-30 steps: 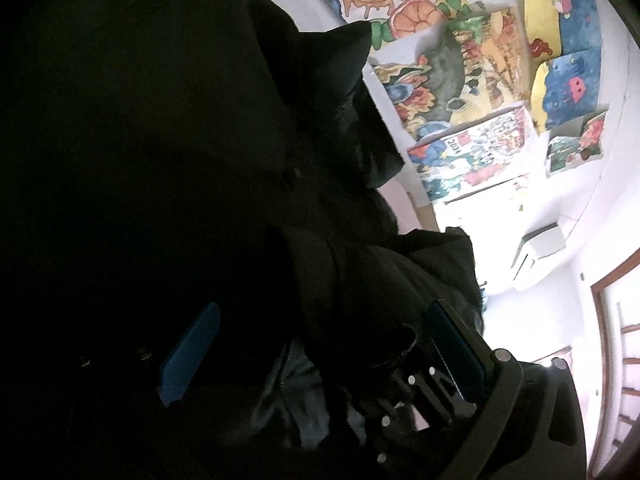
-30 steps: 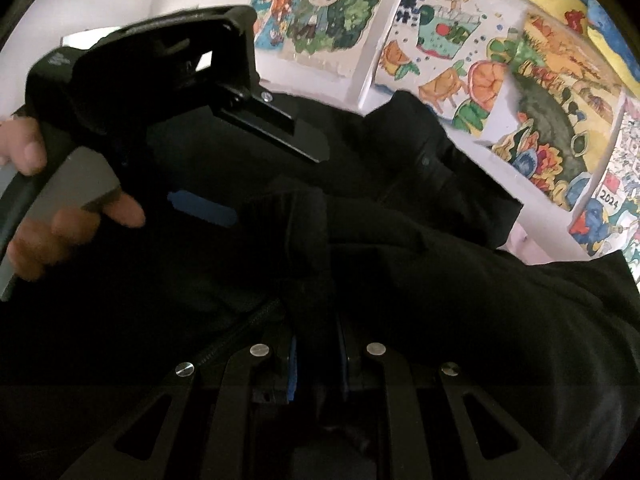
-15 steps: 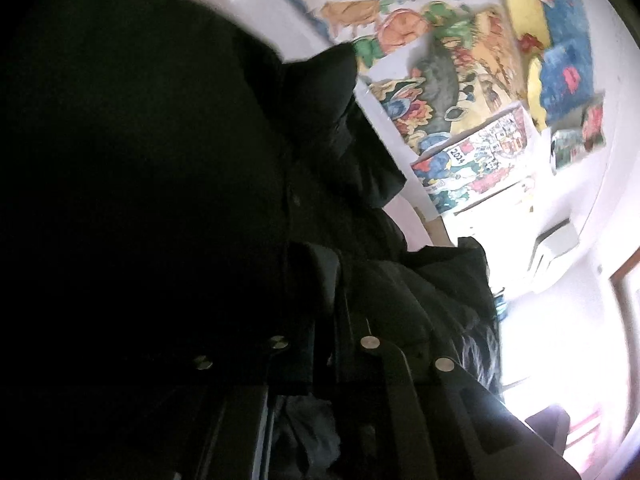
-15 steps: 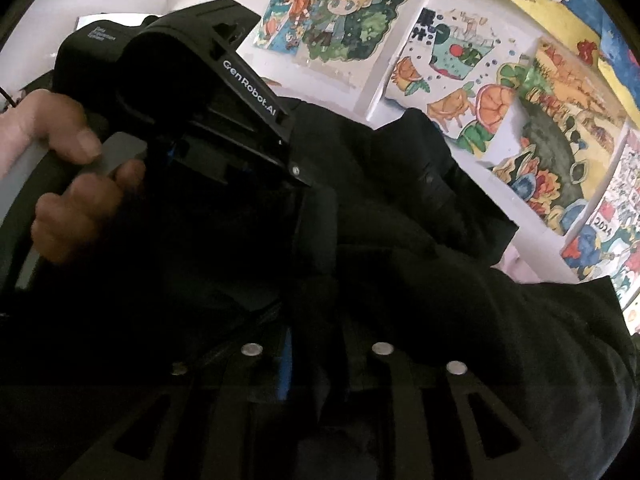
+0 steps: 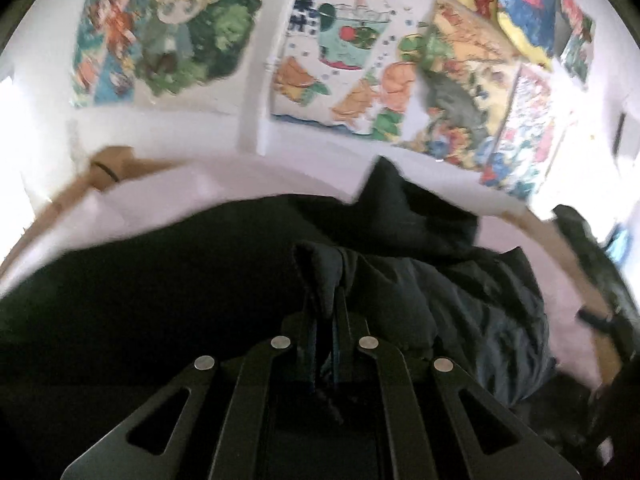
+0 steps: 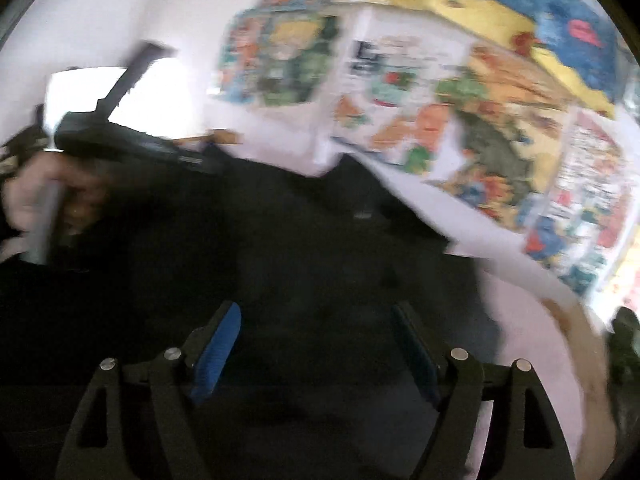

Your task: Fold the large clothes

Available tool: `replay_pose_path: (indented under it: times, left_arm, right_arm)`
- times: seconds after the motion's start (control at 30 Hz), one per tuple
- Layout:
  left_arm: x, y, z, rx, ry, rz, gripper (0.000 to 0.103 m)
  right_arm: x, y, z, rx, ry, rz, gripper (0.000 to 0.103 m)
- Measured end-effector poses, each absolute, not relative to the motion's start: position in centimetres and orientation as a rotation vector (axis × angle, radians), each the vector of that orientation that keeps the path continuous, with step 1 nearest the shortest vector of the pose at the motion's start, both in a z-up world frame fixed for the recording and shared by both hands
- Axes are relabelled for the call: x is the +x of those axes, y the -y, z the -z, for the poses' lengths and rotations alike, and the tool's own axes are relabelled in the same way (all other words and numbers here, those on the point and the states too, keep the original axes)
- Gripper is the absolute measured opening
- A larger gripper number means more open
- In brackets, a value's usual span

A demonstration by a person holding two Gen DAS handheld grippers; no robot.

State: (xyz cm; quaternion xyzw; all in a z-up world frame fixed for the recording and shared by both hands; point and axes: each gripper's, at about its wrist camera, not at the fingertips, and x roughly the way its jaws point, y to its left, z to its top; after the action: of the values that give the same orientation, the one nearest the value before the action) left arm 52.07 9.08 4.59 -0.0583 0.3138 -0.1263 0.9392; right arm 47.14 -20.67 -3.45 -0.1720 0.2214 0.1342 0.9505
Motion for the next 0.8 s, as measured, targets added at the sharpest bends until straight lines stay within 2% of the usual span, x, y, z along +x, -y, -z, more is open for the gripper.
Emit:
replay_pose_path:
  times: [0.17, 0.27, 0.33, 0.67, 0.77, 0.8]
  left_arm:
    - [53.9, -9.5, -1.1, -0.047, -0.745, 0.187, 0.003]
    - [54.6, -9.5, 1.1, -0.006, -0.784, 0.157, 0.003]
    - [54.9, -10.0, 2.4, -0.01, -0.806, 0.158, 0.004]
    - [54.8, -12.0, 3.8, -0.08, -0.861, 0.24, 0.01]
    - [54.4, -13.7, 2.3, -0.165, -0.849, 0.263, 0.022]
    - [54.2, -14.0, 1.8, -0.178, -0.848, 0.266, 0.032]
  right_arm:
    - [53.5, 26.6, 7.2, -0.205, -0.657, -0.074, 0.077]
    - [55.5, 30.5, 10.1, -0.05, -0.761, -0.066, 0.07]
    - [56.4, 32.3, 11.7, 0.056, -0.819, -0.104, 0.069]
    - [57.0, 30.6, 14.9, -0.067, -0.871, -0.066, 0.072]
    - [56.1, 31.0, 13.9, -0.066, -0.859, -0.04, 0.079]
    - [55.8, 31.0, 13.5, -0.068, -0.858, -0.035, 0.081]
